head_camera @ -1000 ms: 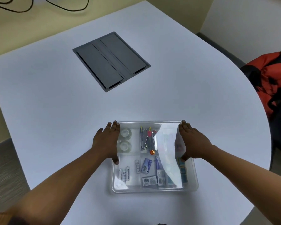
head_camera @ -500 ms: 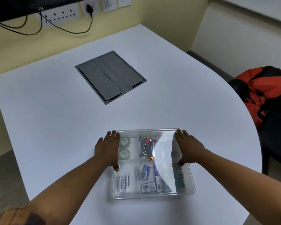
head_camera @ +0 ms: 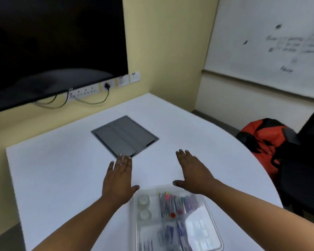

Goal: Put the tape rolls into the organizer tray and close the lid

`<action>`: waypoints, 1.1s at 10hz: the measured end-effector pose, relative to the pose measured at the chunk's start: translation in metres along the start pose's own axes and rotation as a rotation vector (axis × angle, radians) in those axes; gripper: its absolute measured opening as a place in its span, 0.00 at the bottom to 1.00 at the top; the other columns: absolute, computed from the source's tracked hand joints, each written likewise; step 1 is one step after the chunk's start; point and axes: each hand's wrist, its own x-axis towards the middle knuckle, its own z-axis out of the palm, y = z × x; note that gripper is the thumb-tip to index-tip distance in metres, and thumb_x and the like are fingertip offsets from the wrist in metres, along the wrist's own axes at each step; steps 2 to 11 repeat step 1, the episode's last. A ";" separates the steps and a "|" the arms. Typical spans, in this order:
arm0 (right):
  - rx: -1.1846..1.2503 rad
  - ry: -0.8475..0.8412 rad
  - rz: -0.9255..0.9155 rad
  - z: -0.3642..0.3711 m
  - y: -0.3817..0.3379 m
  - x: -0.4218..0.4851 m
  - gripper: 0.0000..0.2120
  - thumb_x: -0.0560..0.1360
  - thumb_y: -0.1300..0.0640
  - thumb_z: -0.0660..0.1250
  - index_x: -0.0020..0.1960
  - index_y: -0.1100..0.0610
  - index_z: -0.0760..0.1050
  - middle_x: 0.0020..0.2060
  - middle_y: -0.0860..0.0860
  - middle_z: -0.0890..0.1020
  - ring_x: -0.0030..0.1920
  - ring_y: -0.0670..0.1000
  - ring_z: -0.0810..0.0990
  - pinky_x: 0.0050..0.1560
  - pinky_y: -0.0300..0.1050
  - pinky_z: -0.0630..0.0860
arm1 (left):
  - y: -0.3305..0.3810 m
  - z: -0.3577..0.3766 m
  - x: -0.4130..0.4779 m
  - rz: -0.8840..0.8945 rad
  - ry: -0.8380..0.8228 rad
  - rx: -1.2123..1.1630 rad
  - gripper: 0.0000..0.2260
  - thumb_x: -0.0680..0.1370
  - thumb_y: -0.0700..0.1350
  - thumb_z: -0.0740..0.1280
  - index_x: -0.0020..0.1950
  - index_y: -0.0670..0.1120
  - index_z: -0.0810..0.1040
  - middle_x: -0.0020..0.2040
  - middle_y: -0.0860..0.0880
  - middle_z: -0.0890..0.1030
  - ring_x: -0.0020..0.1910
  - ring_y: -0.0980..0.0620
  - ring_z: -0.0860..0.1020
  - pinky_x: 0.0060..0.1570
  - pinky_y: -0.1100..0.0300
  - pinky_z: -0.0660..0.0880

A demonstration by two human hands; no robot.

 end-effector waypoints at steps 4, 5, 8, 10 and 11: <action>0.017 0.205 0.016 -0.042 -0.011 0.011 0.47 0.74 0.38 0.65 0.78 0.57 0.41 0.79 0.53 0.47 0.78 0.53 0.43 0.76 0.49 0.47 | -0.010 -0.034 0.013 0.043 0.128 0.067 0.44 0.74 0.67 0.58 0.77 0.44 0.39 0.79 0.46 0.42 0.77 0.47 0.37 0.74 0.49 0.40; 0.017 0.205 0.016 -0.042 -0.011 0.011 0.47 0.74 0.38 0.65 0.78 0.57 0.41 0.79 0.53 0.47 0.78 0.53 0.43 0.76 0.49 0.47 | -0.010 -0.034 0.013 0.043 0.128 0.067 0.44 0.74 0.67 0.58 0.77 0.44 0.39 0.79 0.46 0.42 0.77 0.47 0.37 0.74 0.49 0.40; 0.017 0.205 0.016 -0.042 -0.011 0.011 0.47 0.74 0.38 0.65 0.78 0.57 0.41 0.79 0.53 0.47 0.78 0.53 0.43 0.76 0.49 0.47 | -0.010 -0.034 0.013 0.043 0.128 0.067 0.44 0.74 0.67 0.58 0.77 0.44 0.39 0.79 0.46 0.42 0.77 0.47 0.37 0.74 0.49 0.40; 0.017 0.205 0.016 -0.042 -0.011 0.011 0.47 0.74 0.38 0.65 0.78 0.57 0.41 0.79 0.53 0.47 0.78 0.53 0.43 0.76 0.49 0.47 | -0.010 -0.034 0.013 0.043 0.128 0.067 0.44 0.74 0.67 0.58 0.77 0.44 0.39 0.79 0.46 0.42 0.77 0.47 0.37 0.74 0.49 0.40; 0.017 0.205 0.016 -0.042 -0.011 0.011 0.47 0.74 0.38 0.65 0.78 0.57 0.41 0.79 0.53 0.47 0.78 0.53 0.43 0.76 0.49 0.47 | -0.010 -0.034 0.013 0.043 0.128 0.067 0.44 0.74 0.67 0.58 0.77 0.44 0.39 0.79 0.46 0.42 0.77 0.47 0.37 0.74 0.49 0.40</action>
